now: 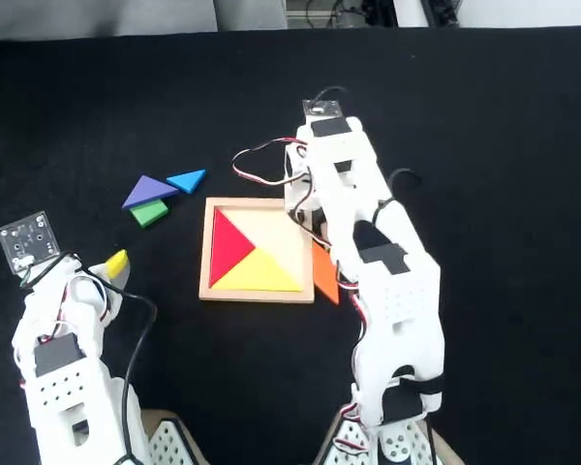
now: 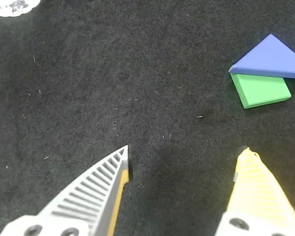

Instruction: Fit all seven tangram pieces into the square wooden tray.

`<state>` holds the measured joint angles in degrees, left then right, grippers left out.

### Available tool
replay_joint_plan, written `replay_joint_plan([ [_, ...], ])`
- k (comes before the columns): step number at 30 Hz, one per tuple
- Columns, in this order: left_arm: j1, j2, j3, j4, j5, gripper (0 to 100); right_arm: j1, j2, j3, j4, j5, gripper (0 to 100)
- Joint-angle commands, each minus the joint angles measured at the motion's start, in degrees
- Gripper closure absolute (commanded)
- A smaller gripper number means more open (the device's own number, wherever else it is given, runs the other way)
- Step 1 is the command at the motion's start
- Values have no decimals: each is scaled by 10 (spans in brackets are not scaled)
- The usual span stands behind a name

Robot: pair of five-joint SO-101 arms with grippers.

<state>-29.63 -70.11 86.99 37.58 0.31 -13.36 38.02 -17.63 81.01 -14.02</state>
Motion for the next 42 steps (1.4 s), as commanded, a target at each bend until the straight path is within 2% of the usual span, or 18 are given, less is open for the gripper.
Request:
replay_joint_plan([
  [1, 7, 1, -7, -4, 4, 661, -4, -9, -28, 11, -4, 987],
  [14, 7, 1, -7, -4, 4, 661, -46, -9, -15, 16, 14, 987],
  [18, 7, 1, -7, -4, 4, 661, -47, -10, -17, 16, 18, 987],
  [21, 7, 1, -7, -4, 4, 661, -55, -10, -20, 16, 64, 987],
  [37, 7, 1, -7, -4, 4, 661, -56, -10, -36, 21, 89, 982],
  [42, 7, 1, -7, -4, 4, 661, -61, -11, -44, 51, 91, 875],
])
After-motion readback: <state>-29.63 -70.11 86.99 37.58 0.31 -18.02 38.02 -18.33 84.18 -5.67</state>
